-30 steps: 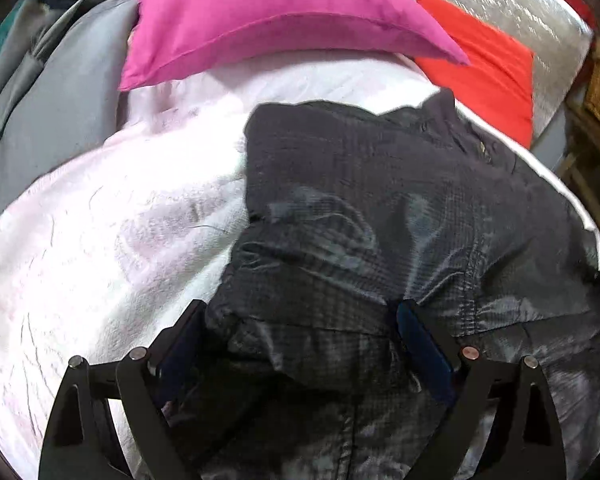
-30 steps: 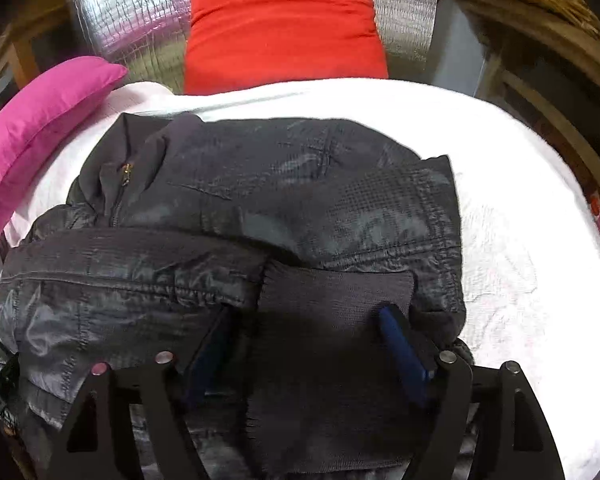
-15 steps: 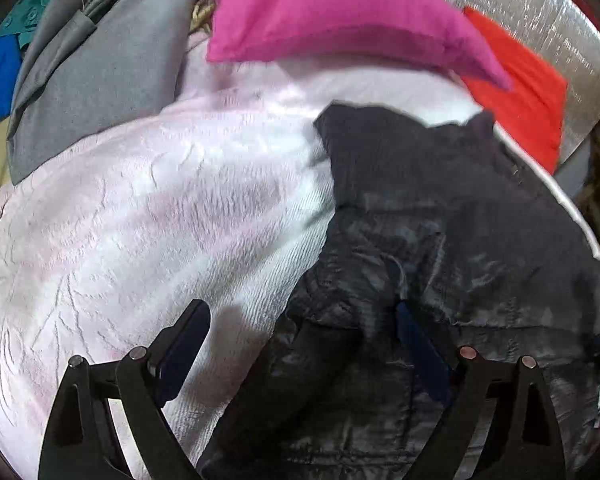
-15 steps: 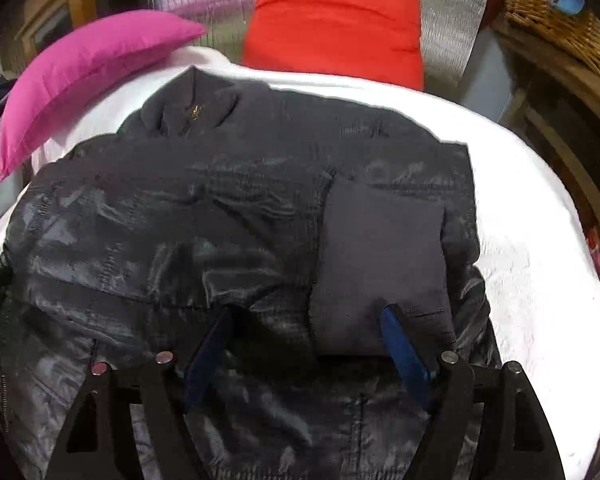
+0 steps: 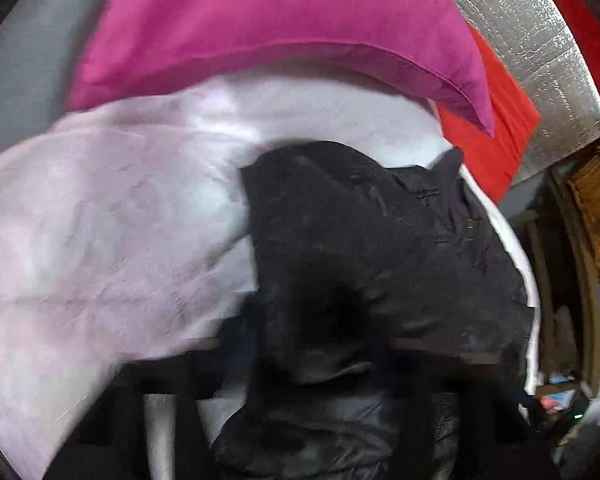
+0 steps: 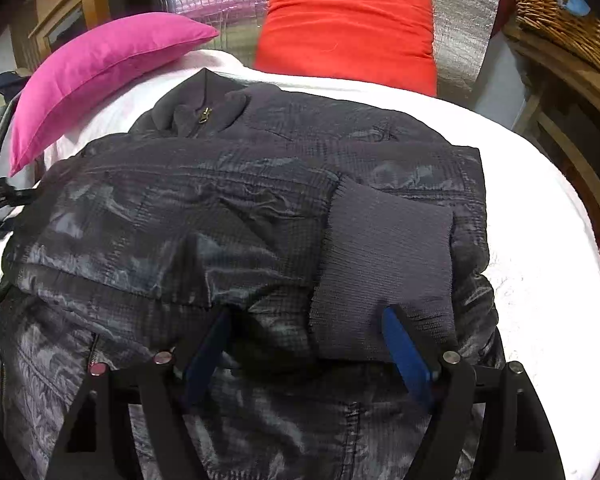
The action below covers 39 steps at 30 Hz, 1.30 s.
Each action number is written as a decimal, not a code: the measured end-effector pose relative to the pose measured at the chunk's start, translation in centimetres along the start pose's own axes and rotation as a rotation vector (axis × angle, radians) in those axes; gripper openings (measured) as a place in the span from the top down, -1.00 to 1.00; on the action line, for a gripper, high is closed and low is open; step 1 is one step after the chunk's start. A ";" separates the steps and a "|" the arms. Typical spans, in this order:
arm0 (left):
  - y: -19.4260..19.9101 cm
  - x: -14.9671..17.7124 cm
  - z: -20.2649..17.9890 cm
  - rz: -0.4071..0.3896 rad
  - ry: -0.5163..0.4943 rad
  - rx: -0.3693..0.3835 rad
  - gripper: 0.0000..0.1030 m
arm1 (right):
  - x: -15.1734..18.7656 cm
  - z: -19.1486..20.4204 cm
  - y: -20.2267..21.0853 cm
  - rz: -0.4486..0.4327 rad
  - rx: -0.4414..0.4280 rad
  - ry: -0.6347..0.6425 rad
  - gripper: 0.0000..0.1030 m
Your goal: Fold large clothes
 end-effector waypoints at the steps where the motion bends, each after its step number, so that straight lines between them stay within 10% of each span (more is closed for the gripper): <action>1: 0.7 0.2 -0.3 -0.014 -0.011 -0.010 0.59 | 0.0 0.0 0.0 0.001 0.000 0.005 -0.57; 6: 1.6 0.6 -2.3 -0.100 -0.179 -0.071 0.68 | 0.1 -0.1 -0.2 0.005 0.000 0.016 -0.57; 10: 0.6 1.9 -1.4 -0.103 -0.229 -0.182 0.09 | 0.2 0.0 -0.1 0.011 0.005 0.022 -0.57; 18: 6.6 6.1 -2.2 -0.239 -0.295 -0.165 0.11 | 0.0 -0.1 -0.3 0.016 -0.005 0.020 -0.58; 21: 2.8 7.9 0.4 -0.108 -0.255 -0.225 0.19 | 0.0 -0.1 -0.3 0.021 -0.003 0.017 -0.58; 26: 3.8 8.3 1.2 -0.134 -0.148 -0.149 0.44 | -0.2 0.0 -0.5 0.029 -0.001 0.017 -0.58; 32: 7.0 7.7 -0.6 -0.244 -0.176 -0.106 0.23 | -0.2 0.1 -0.6 0.026 -0.001 0.017 -0.60; 35: 3.5 6.7 -0.3 -0.154 -0.191 -0.209 0.35 | -0.2 0.1 -0.6 0.025 -0.006 0.013 -0.60; 39: 3.7 6.5 0.8 -0.162 -0.100 -0.154 0.34 | -0.2 -0.5 -0.4 0.029 -0.051 -0.014 -0.61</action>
Point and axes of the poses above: each gripper's, at about its wrist camera, not at the fingertips, and y roughly against the way its jaws point, z to its left, x to its underside, the point moved 4 cm from there along -y, roughly the way its jaws point, and after that the axes turned 6 degrees about y, right-handed, at the moved point
